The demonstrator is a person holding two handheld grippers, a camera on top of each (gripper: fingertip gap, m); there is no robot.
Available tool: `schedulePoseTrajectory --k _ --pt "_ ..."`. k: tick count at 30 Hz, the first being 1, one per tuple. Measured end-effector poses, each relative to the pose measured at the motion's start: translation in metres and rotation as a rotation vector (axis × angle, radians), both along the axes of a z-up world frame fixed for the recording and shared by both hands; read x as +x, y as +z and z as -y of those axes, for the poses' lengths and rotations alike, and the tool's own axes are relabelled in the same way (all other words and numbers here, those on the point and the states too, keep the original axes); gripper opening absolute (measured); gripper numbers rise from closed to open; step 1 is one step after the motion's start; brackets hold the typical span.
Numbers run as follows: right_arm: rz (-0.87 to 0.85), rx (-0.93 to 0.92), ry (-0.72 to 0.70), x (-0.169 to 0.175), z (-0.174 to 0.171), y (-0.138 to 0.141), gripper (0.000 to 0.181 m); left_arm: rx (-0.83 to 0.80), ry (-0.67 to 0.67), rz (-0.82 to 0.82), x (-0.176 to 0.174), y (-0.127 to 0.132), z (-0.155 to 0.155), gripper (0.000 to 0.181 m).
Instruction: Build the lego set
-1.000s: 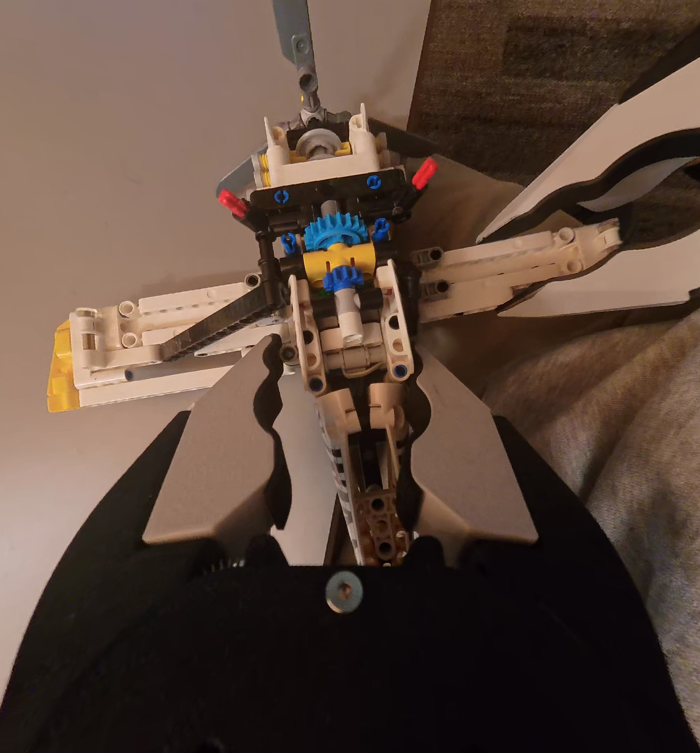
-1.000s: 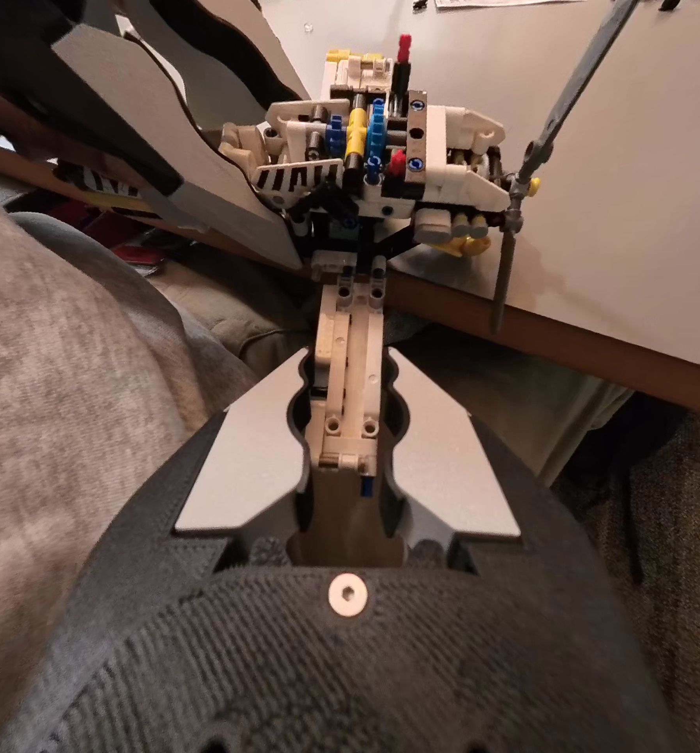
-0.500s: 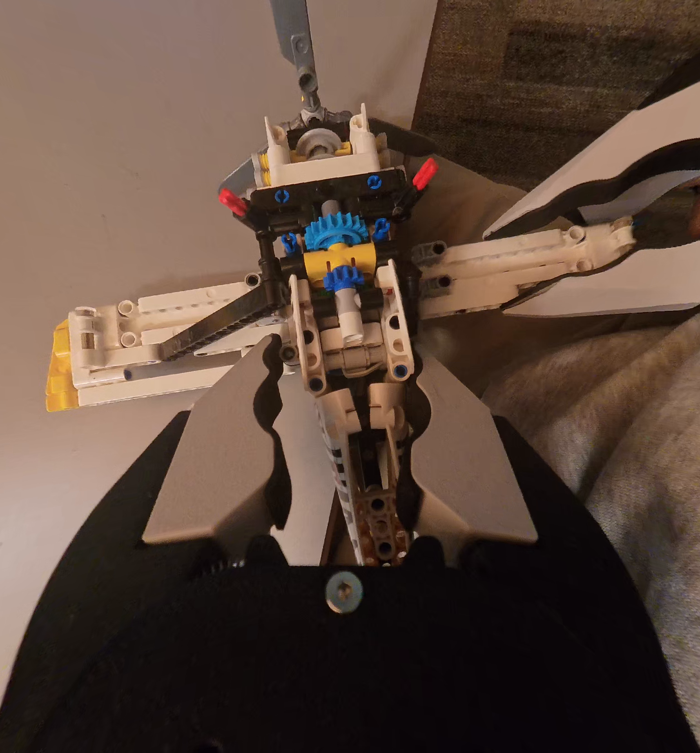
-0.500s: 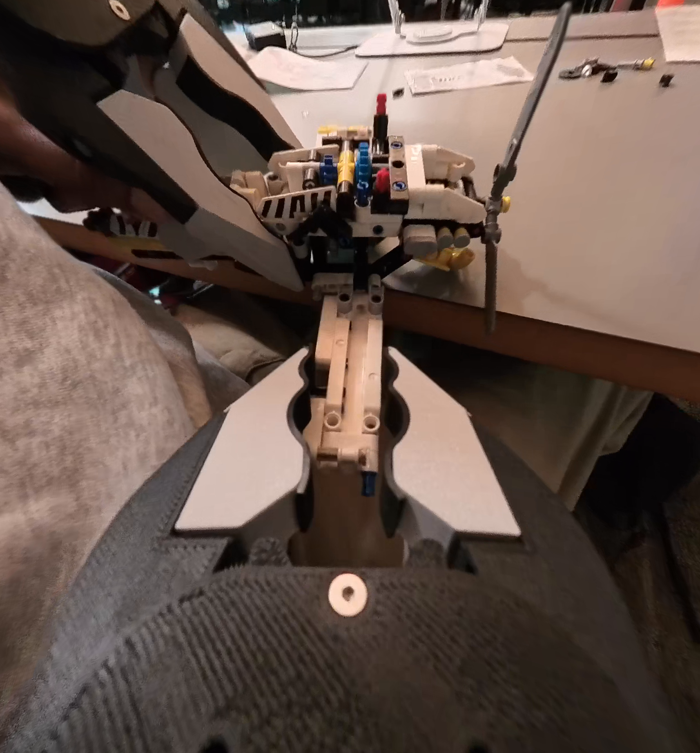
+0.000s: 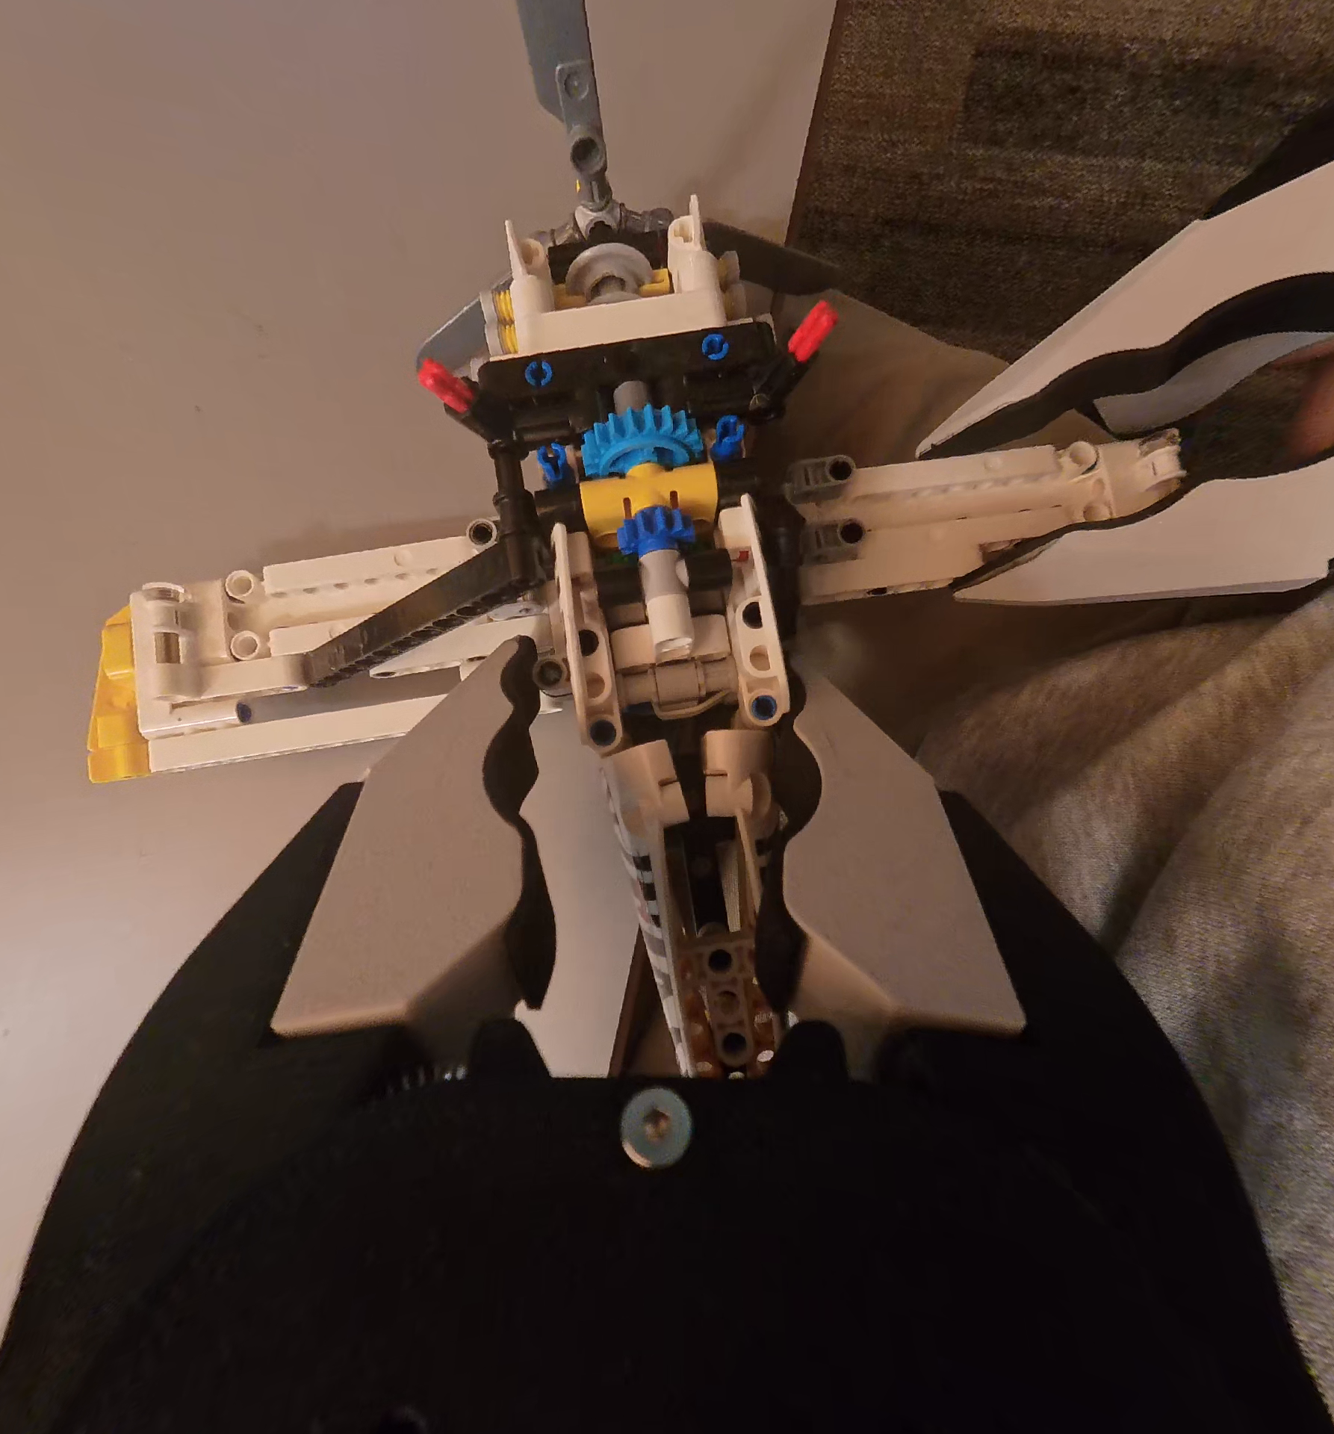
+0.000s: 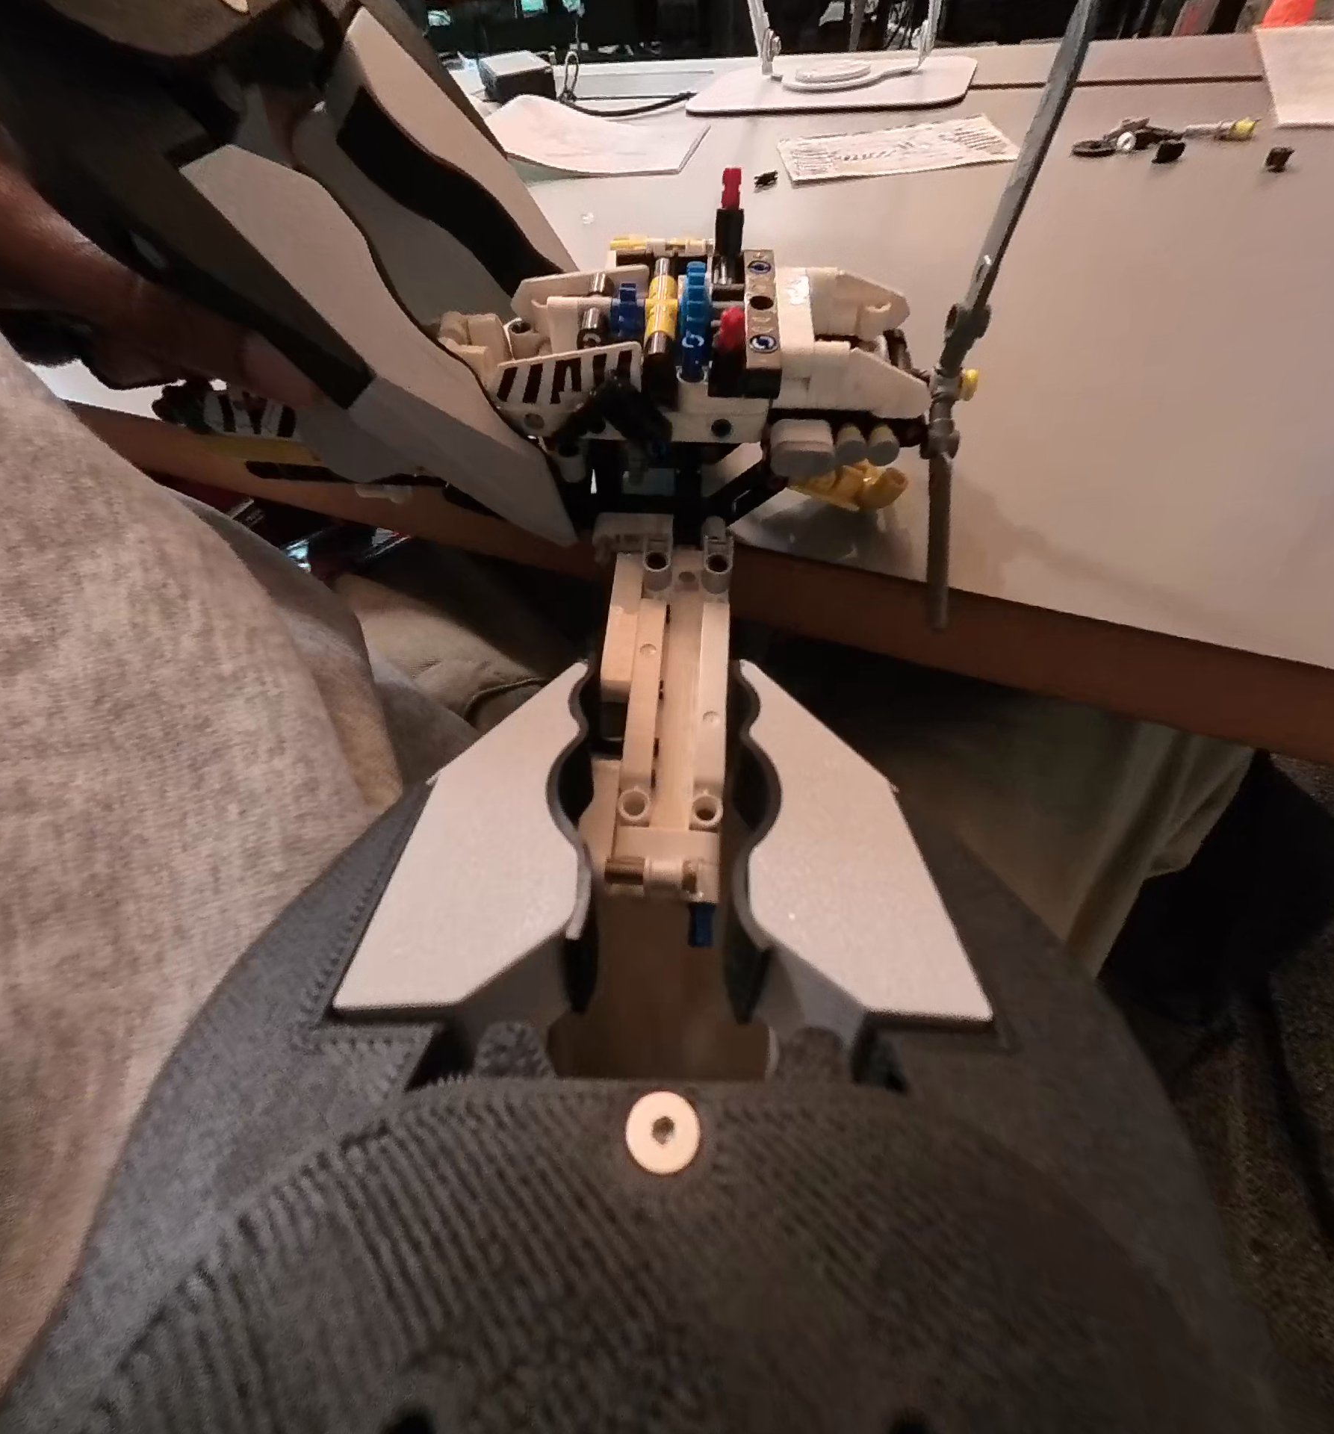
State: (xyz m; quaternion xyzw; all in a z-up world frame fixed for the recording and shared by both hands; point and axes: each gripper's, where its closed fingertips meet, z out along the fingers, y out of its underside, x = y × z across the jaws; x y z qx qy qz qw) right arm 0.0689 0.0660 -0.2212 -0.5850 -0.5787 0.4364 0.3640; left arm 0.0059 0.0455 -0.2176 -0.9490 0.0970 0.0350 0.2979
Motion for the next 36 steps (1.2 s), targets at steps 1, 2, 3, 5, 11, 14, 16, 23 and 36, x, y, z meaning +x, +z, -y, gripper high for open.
schedulePoseTrajectory --k 1,2,3,5,11,14,16,23,36 --pt "0.006 -0.001 0.002 0.0003 0.0001 -0.0007 0.031 0.000 0.001 -0.001 0.0000 0.0001 0.0000 0.060" --pt "0.010 -0.001 0.004 0.0005 0.0003 -0.0011 0.031 -0.001 0.000 -0.001 -0.0001 0.0001 -0.0001 0.060" --pt "0.013 -0.002 0.006 0.0006 0.0005 -0.0015 0.031 -0.001 0.000 -0.001 -0.0001 0.0001 -0.0001 0.060" --pt "0.015 -0.003 0.008 0.0004 0.0008 -0.0017 0.031 -0.001 0.001 0.001 -0.0001 0.0002 -0.0001 0.060" --pt "0.012 0.007 0.010 -0.0001 0.0003 -0.0007 0.031 -0.003 -0.001 0.002 -0.0002 0.0001 -0.0002 0.060" --pt "0.003 0.006 0.011 0.0001 0.0001 -0.0001 0.031 -0.004 -0.001 0.009 0.0002 -0.0001 0.0000 0.060" --pt "-0.011 0.009 0.014 0.0001 -0.0002 0.0017 0.031 -0.005 -0.001 0.013 0.0005 -0.0003 0.0001 0.060" --pt "-0.043 0.003 0.022 0.0001 -0.0014 0.0030 0.031 -0.020 -0.008 0.041 0.0027 -0.0006 0.0005 0.060" --pt "-0.056 -0.009 0.051 -0.0008 -0.0027 0.0009 0.031 -0.066 -0.015 0.110 0.0023 -0.0006 0.0016 0.060"
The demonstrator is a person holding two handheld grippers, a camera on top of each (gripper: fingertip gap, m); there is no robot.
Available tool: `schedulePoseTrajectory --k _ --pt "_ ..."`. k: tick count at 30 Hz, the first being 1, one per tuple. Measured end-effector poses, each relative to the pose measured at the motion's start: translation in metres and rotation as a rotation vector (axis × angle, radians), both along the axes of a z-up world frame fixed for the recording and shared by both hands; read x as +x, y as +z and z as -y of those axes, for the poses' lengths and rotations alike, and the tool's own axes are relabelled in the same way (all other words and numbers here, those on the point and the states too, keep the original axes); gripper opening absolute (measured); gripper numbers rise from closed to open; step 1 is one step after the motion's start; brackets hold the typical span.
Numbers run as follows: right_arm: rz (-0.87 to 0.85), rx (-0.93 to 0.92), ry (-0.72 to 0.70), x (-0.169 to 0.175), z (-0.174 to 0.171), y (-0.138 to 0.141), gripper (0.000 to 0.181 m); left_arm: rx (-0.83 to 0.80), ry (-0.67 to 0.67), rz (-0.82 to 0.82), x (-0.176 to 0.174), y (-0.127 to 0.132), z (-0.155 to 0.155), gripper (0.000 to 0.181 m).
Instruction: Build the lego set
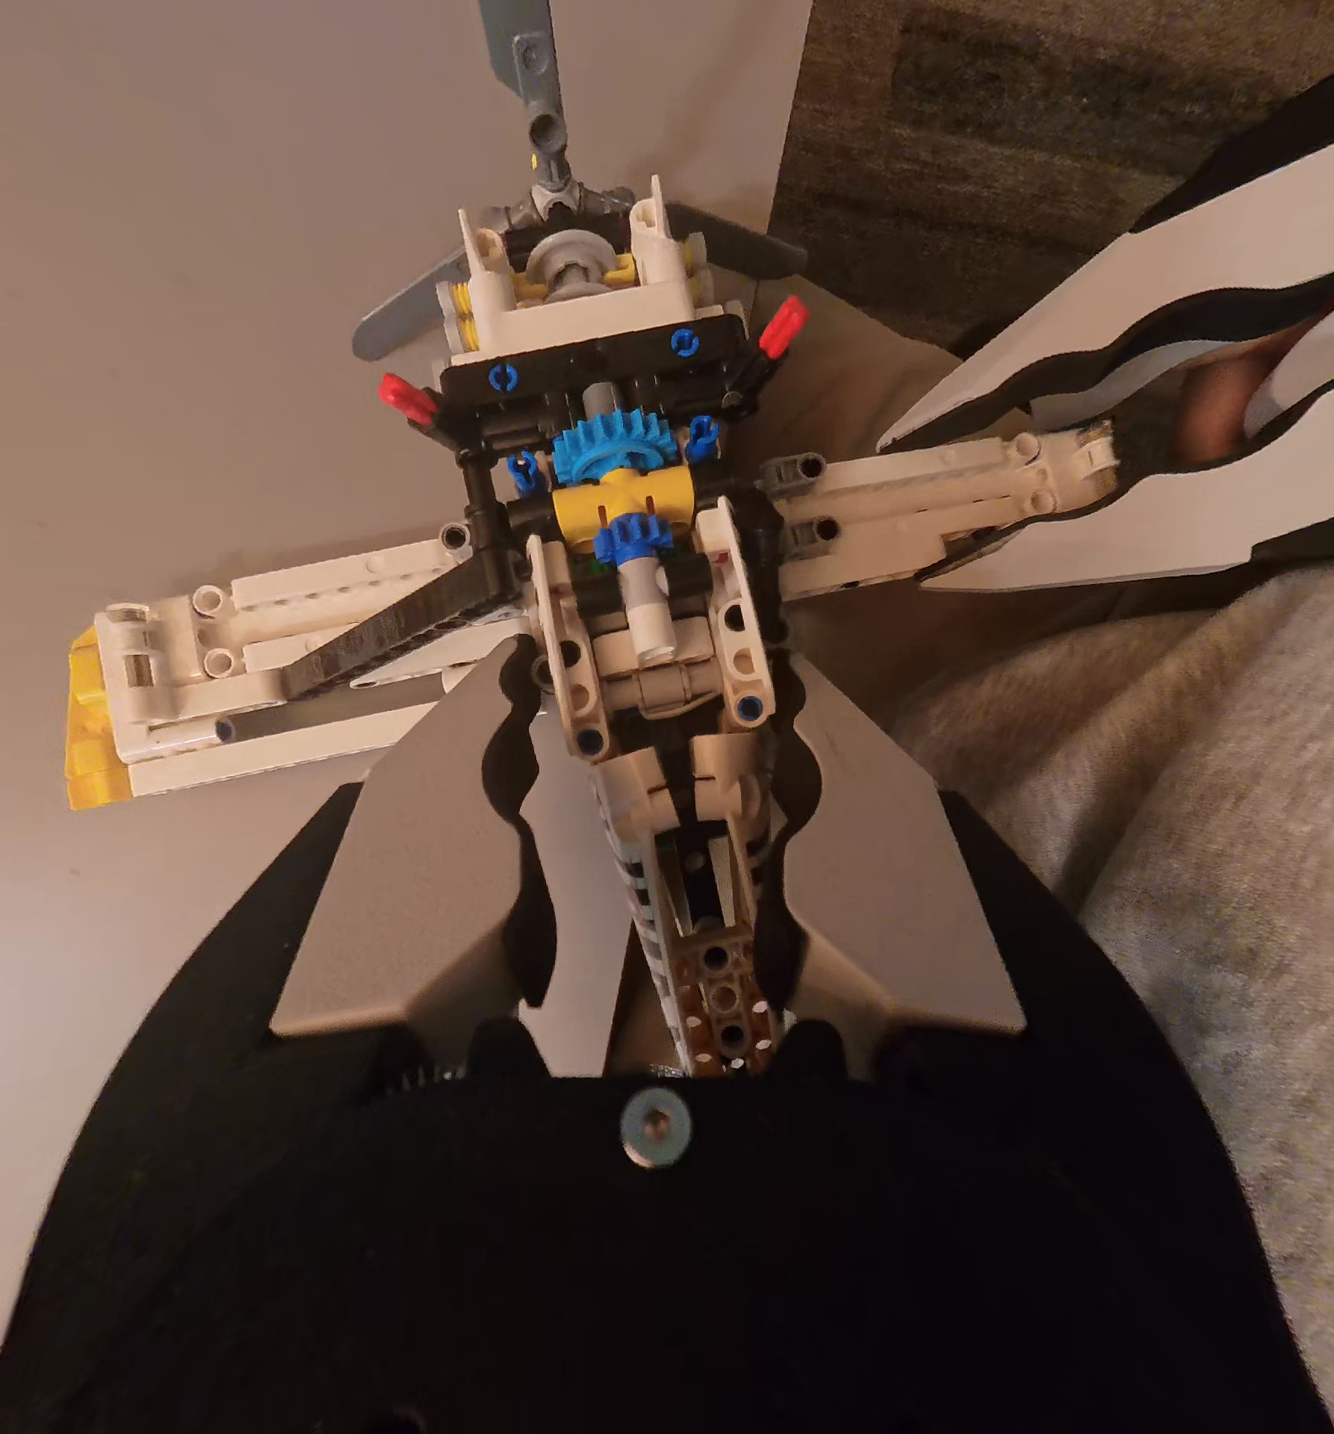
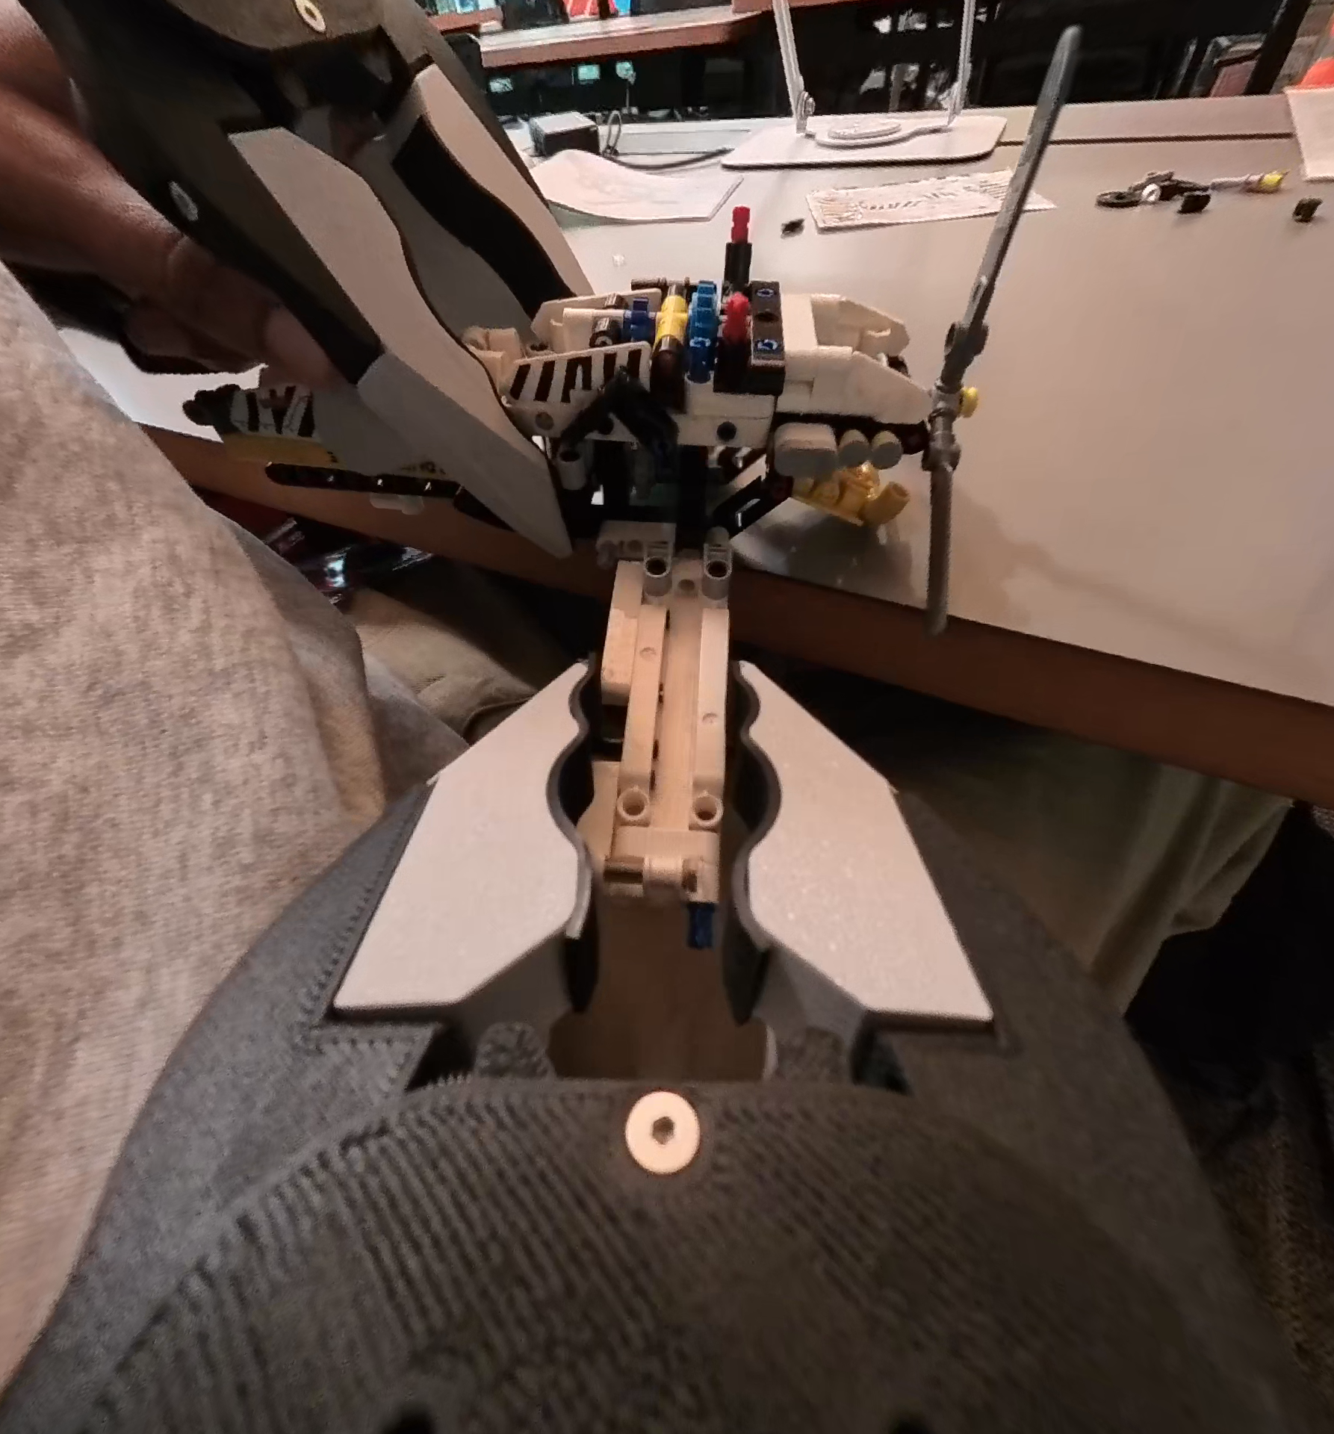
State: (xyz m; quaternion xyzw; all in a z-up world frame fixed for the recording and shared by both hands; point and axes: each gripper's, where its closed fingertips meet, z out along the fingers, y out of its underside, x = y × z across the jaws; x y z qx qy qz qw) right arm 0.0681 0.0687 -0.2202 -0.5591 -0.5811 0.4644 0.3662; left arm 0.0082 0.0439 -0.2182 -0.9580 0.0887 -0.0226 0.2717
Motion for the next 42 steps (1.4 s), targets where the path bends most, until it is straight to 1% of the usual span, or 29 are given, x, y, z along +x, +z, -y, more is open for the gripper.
schedulePoseTrajectory --k 14,19,26,29,32,42 --pt "0.066 0.014 0.046 0.001 -0.001 0.003 0.030 -0.017 -0.023 -0.020 0.000 -0.001 0.001 0.060" --pt "0.063 0.021 0.054 0.000 -0.002 0.011 0.031 -0.023 -0.029 -0.035 0.000 -0.001 0.001 0.060" --pt "0.032 0.006 0.040 -0.001 -0.002 0.010 0.031 -0.023 -0.018 -0.016 0.000 -0.001 0.001 0.060" --pt "0.035 0.048 0.019 -0.005 0.000 0.006 0.031 -0.023 -0.019 -0.006 0.000 -0.001 0.001 0.060" --pt "0.027 0.004 0.031 -0.006 -0.002 0.008 0.031 -0.023 -0.012 -0.011 0.000 -0.001 0.001 0.061" --pt "0.042 0.033 0.046 -0.016 -0.003 0.009 0.031 -0.029 -0.007 -0.006 -0.009 -0.001 0.000 0.061"
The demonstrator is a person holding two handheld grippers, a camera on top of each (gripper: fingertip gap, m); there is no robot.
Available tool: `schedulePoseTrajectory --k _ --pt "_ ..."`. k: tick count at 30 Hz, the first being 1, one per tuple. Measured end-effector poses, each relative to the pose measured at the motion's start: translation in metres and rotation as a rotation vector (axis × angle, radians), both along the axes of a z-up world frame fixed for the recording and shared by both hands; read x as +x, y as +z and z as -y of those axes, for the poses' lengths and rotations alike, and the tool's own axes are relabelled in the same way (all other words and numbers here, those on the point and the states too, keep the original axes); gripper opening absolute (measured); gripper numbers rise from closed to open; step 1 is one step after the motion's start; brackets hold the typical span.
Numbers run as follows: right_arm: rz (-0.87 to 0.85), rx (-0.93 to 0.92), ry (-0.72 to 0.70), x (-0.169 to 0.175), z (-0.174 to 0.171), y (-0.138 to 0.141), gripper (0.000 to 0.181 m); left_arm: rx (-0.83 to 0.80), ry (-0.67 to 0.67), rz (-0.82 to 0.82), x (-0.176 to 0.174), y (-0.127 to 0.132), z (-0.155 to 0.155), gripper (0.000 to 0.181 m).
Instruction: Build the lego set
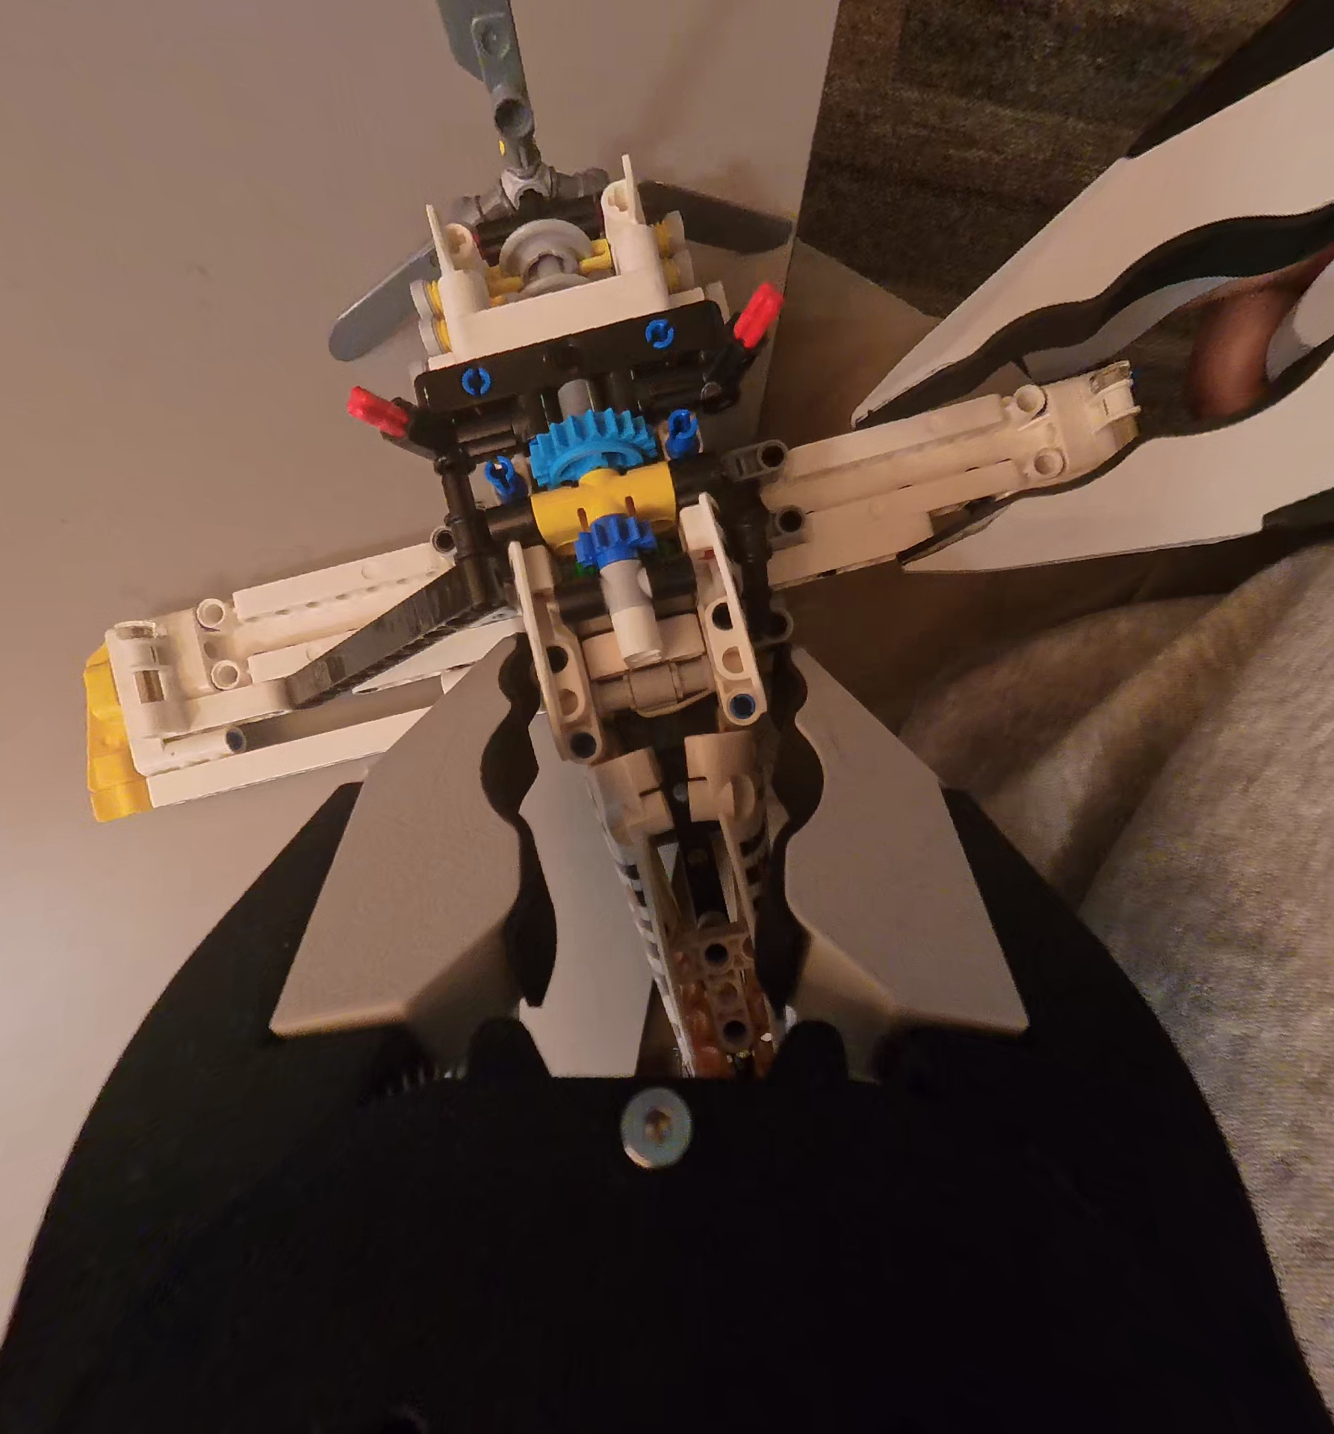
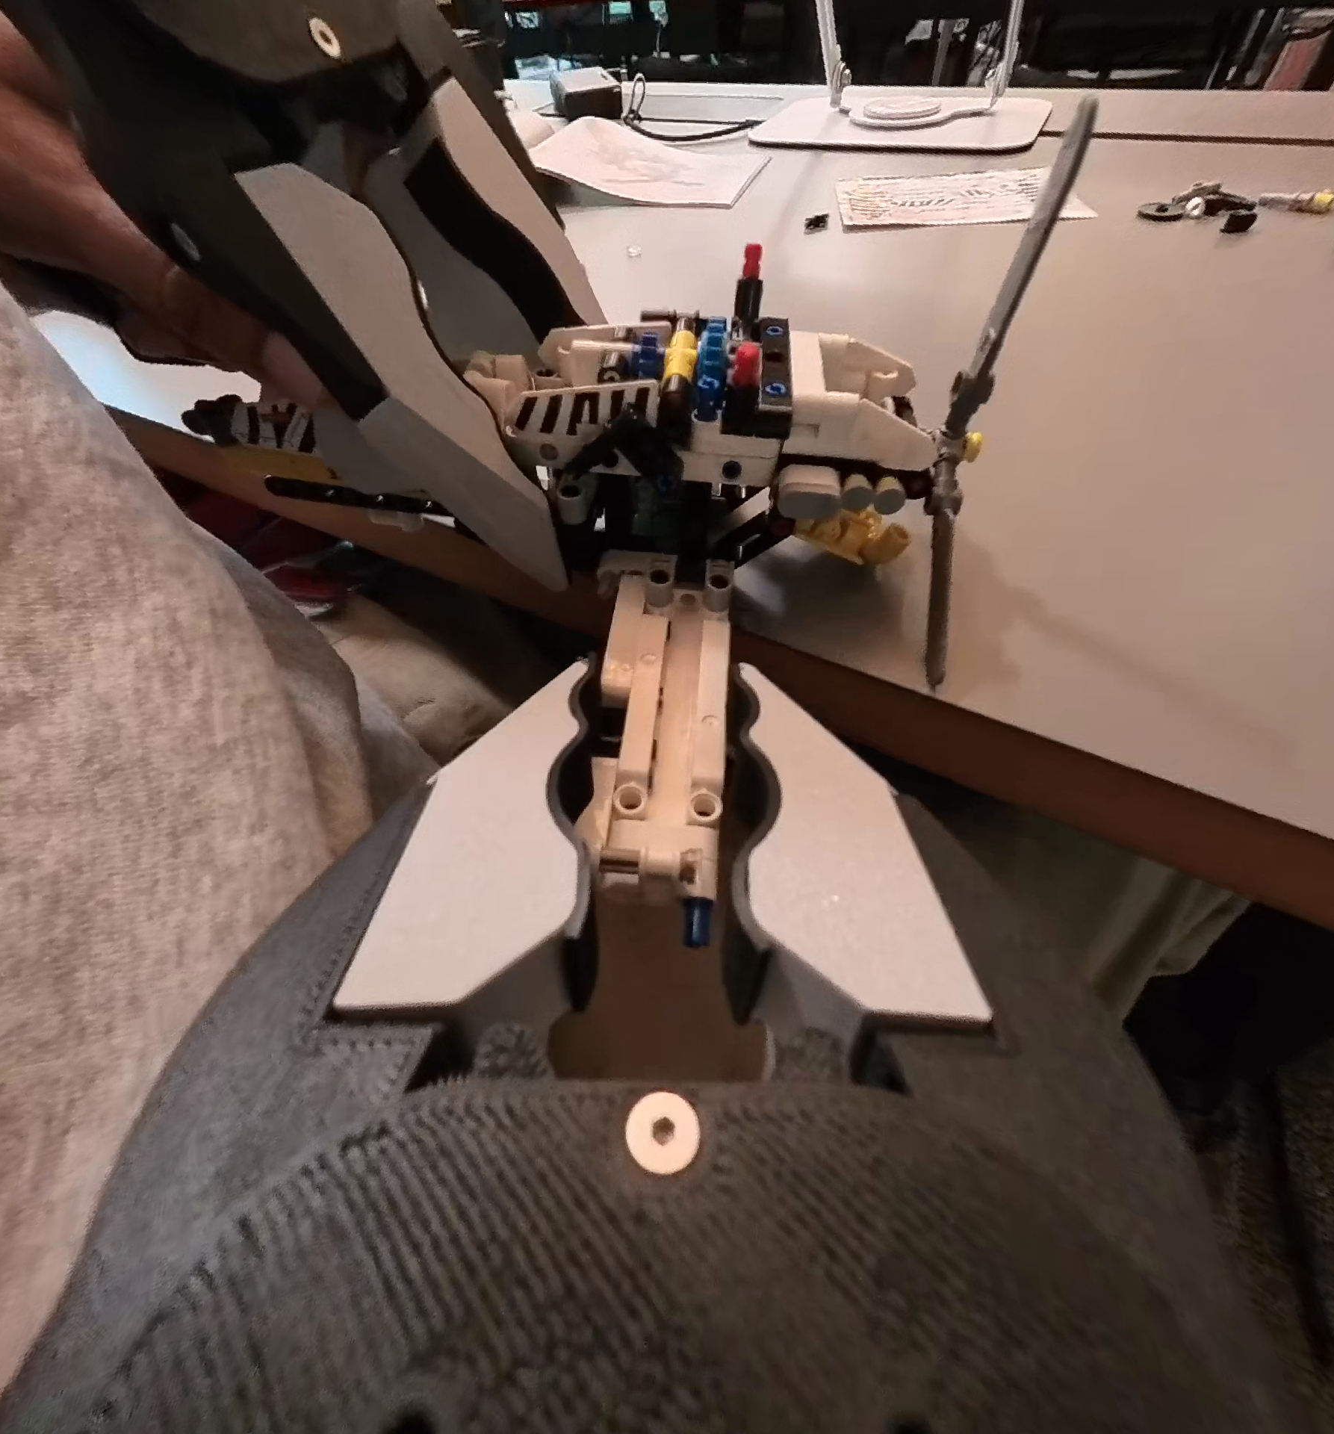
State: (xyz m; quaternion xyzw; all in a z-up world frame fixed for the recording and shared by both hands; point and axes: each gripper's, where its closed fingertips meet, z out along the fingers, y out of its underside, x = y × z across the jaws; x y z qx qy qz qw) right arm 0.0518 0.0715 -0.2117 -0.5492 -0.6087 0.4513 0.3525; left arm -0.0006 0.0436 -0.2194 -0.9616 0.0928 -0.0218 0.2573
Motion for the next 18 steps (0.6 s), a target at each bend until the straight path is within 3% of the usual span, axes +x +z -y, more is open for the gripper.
schedulePoseTrajectory --k 12,18 --pt "0.015 -0.055 -0.007 -0.021 0.001 0.004 0.033 -0.001 -0.003 0.017 -0.023 0.001 -0.003 0.064" --pt "0.150 -0.007 0.032 -0.063 0.018 -0.005 0.051 0.015 0.058 -0.004 -0.058 0.013 0.006 0.088"
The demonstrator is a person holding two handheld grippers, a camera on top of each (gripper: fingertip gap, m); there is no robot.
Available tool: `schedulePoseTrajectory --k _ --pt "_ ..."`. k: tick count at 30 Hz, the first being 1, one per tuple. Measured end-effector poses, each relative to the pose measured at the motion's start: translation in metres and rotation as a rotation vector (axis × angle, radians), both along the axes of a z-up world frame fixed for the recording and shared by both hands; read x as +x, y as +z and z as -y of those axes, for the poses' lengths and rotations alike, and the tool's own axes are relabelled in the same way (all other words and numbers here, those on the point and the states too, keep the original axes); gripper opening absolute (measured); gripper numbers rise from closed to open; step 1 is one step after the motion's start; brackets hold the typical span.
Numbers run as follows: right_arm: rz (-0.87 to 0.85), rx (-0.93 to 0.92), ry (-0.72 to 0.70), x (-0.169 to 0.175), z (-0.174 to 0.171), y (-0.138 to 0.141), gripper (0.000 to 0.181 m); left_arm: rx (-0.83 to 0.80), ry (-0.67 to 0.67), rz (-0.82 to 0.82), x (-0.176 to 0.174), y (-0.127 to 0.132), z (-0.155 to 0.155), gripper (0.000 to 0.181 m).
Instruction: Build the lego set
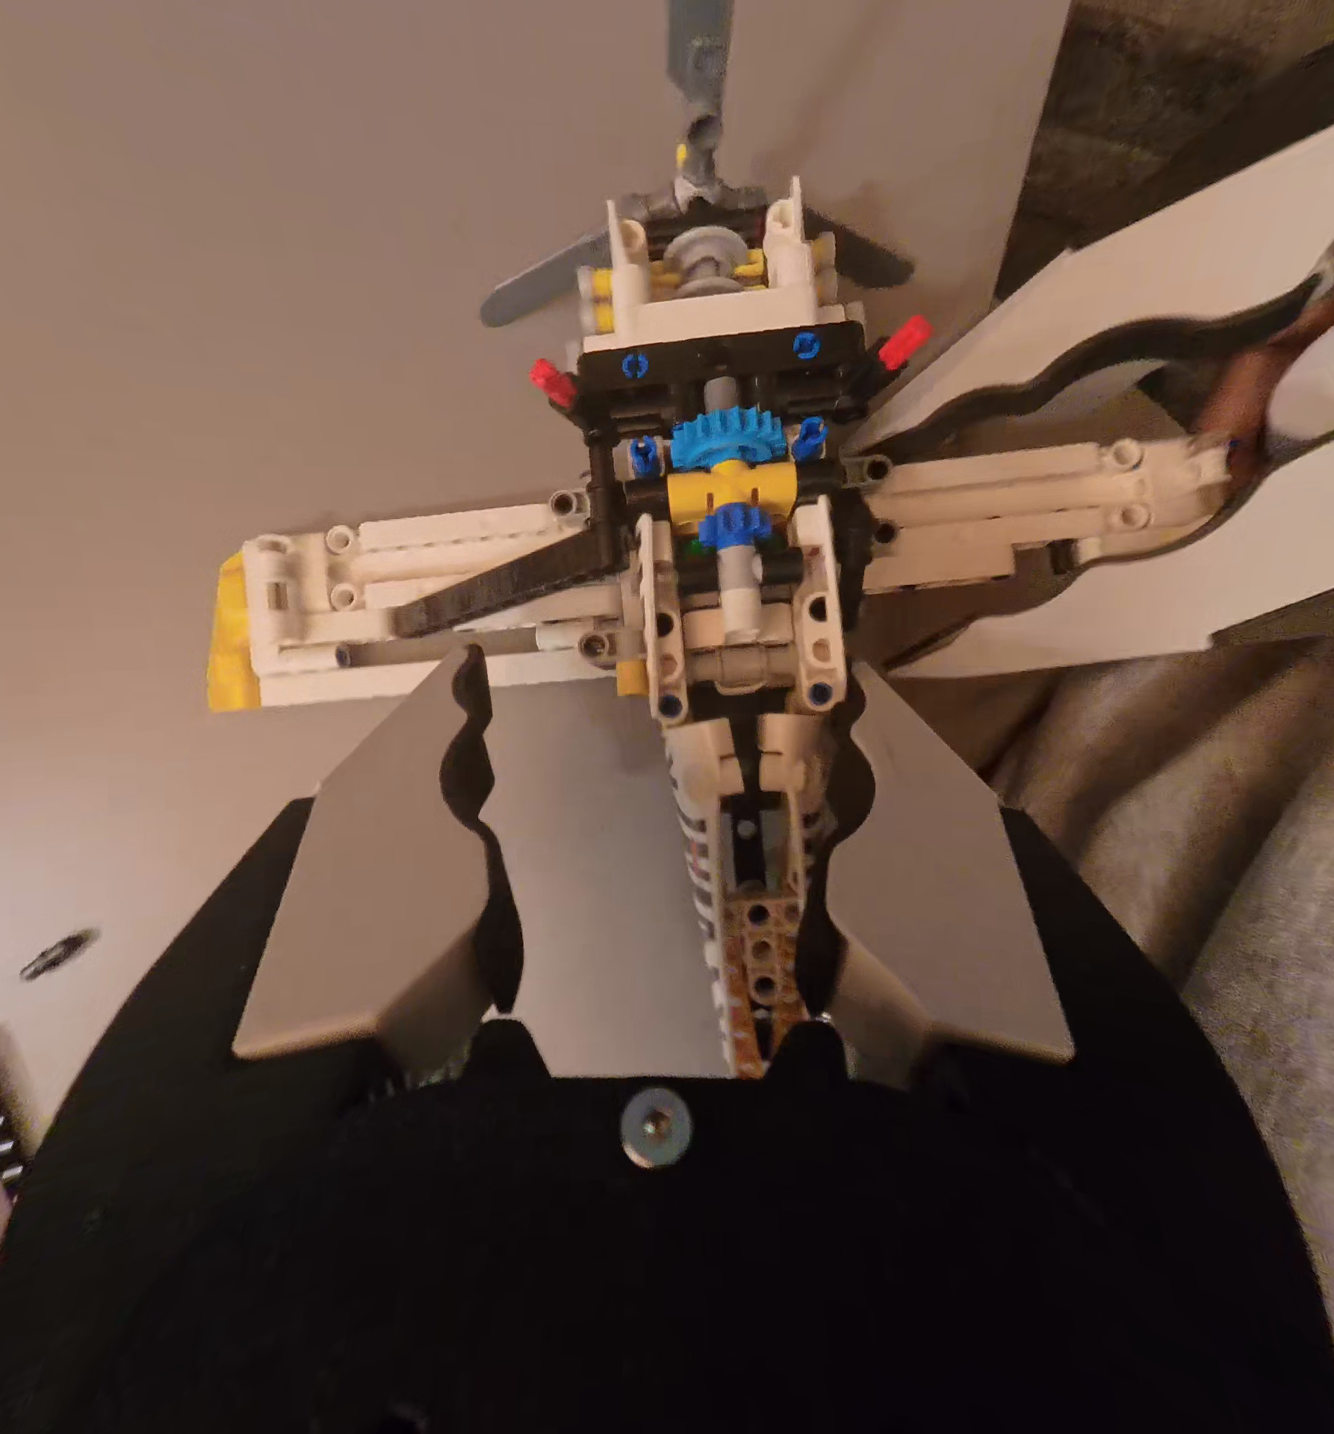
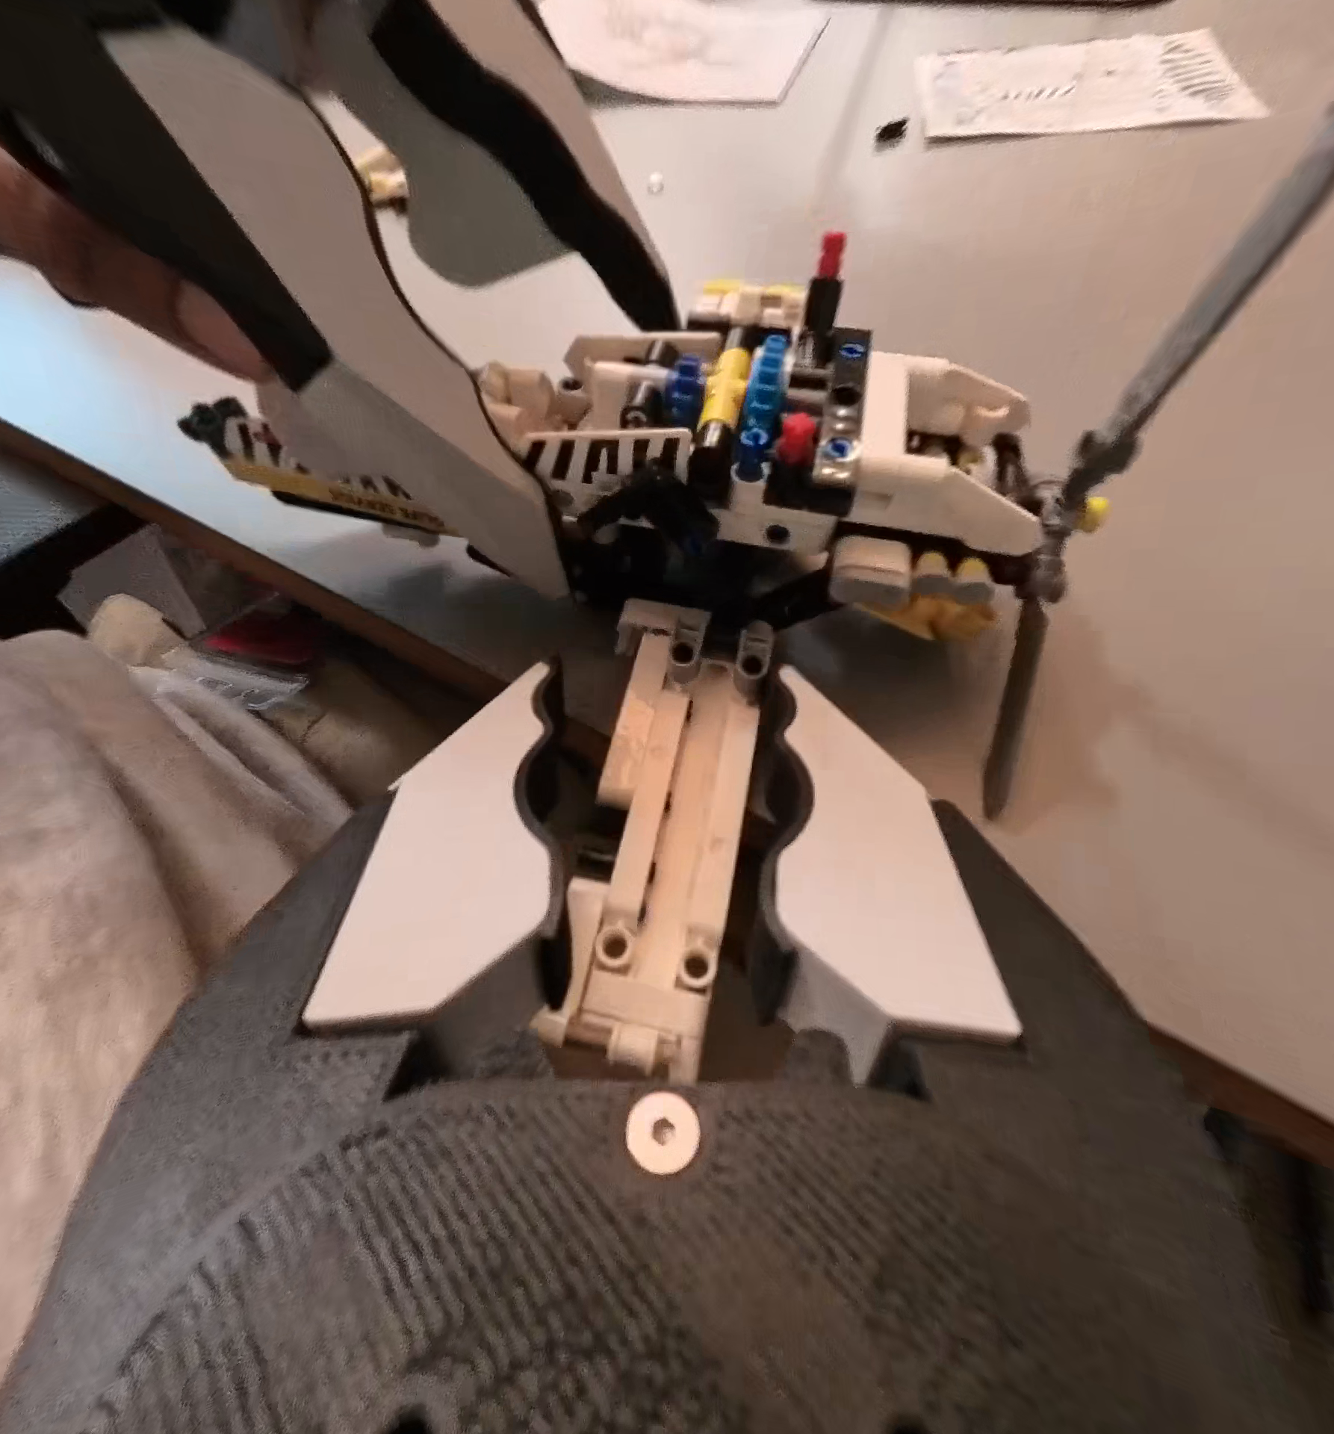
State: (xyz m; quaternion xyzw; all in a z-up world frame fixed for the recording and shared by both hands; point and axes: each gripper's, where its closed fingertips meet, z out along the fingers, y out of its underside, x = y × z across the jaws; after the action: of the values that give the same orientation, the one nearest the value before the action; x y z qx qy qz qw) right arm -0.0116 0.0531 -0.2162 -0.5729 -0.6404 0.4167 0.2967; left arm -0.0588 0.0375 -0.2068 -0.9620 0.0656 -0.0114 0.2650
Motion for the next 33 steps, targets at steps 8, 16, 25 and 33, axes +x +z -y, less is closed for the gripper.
schedulePoseTrajectory --k 8,16,25,33 --pt "0.066 -0.066 -0.001 -0.024 0.005 0.003 0.045 0.148 0.123 0.119 -0.022 0.022 0.025 0.085" --pt "0.125 -0.015 0.049 -0.046 0.023 0.002 0.054 0.196 0.206 0.044 -0.039 0.021 0.047 0.082" --pt "0.027 -0.059 0.107 -0.093 0.044 0.015 0.051 0.332 0.458 -0.075 -0.083 0.028 0.082 0.081" --pt "-0.117 0.285 0.194 -0.103 0.047 0.040 0.000 0.368 0.590 -0.110 -0.101 0.013 0.104 0.074"
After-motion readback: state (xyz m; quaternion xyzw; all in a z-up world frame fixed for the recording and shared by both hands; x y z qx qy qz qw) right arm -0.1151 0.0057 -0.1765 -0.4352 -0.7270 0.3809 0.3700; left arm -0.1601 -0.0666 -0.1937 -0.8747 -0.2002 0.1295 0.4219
